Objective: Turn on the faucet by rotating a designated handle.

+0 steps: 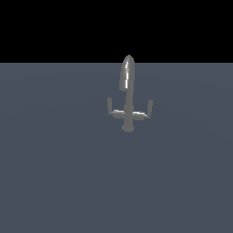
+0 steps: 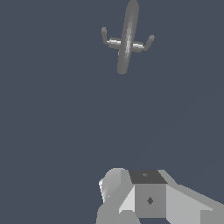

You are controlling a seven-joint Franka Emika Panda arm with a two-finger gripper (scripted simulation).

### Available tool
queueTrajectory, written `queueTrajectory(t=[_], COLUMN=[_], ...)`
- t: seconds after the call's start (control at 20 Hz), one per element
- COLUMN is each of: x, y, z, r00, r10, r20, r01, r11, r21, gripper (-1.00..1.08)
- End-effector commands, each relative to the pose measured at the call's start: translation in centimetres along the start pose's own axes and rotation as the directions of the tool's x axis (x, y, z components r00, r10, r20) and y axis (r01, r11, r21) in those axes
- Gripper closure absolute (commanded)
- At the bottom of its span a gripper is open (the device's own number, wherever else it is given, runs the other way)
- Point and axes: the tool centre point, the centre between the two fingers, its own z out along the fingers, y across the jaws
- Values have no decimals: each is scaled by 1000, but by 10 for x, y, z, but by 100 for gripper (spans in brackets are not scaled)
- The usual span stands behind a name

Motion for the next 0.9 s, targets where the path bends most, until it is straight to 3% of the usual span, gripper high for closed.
queueTrajectory(t=[0.0, 0.4, 0.85], x=[0, 8, 11], y=[0, 18, 19], z=[0, 1, 2], r00=[1000, 1000, 1000], r10=[0, 28, 3], r20=[0, -6, 1], r01=[0, -28, -3], r11=[1000, 1000, 1000], r21=[0, 8, -2], gripper=[108, 108, 108])
